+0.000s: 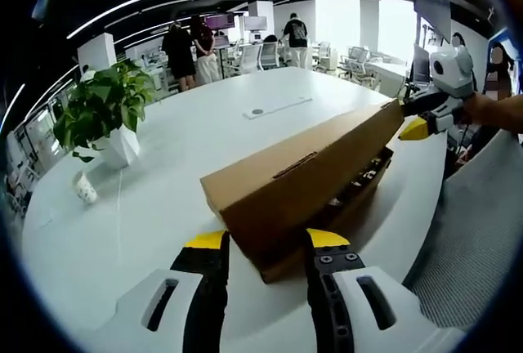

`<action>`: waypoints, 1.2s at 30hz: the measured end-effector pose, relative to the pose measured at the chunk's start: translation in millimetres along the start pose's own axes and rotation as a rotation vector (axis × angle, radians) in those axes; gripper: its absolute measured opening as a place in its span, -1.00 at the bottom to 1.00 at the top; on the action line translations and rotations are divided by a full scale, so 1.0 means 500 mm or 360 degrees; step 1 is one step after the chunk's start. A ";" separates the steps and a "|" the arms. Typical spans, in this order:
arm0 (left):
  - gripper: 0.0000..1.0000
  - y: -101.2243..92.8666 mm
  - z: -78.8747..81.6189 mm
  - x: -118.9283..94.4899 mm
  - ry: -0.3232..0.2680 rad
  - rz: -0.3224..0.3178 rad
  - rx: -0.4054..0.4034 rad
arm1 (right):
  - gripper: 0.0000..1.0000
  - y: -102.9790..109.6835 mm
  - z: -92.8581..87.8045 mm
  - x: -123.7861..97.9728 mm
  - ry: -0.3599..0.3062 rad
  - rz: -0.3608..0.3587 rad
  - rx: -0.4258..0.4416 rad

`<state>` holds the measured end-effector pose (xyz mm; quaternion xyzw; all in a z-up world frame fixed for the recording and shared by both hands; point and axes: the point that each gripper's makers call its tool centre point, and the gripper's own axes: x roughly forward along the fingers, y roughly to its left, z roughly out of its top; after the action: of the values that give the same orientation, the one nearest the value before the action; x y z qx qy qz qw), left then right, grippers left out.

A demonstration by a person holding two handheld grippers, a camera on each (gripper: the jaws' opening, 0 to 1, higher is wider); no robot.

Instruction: Operate the shoe box by opening the lid, removing the specified soft item, and placing it in the target area until the item is outside and the box remains undamaged.

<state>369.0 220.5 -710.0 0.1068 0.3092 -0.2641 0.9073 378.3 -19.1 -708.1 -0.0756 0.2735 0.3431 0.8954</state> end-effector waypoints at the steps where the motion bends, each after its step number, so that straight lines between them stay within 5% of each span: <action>1: -0.32 0.002 0.002 -0.001 -0.0006 0.0007 0.0007 | -0.21 -0.001 0.002 0.000 -0.0002 -0.0001 0.0000; 36: -0.68 0.073 0.081 -0.004 -0.0139 0.0176 -0.0022 | -0.43 -0.044 0.070 -0.002 -0.0060 -0.0087 -0.0078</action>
<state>408.1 237.6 -675.6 0.1059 0.2648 -0.2157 0.9339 407.4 -24.7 -679.5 -0.0985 0.2459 0.3265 0.9073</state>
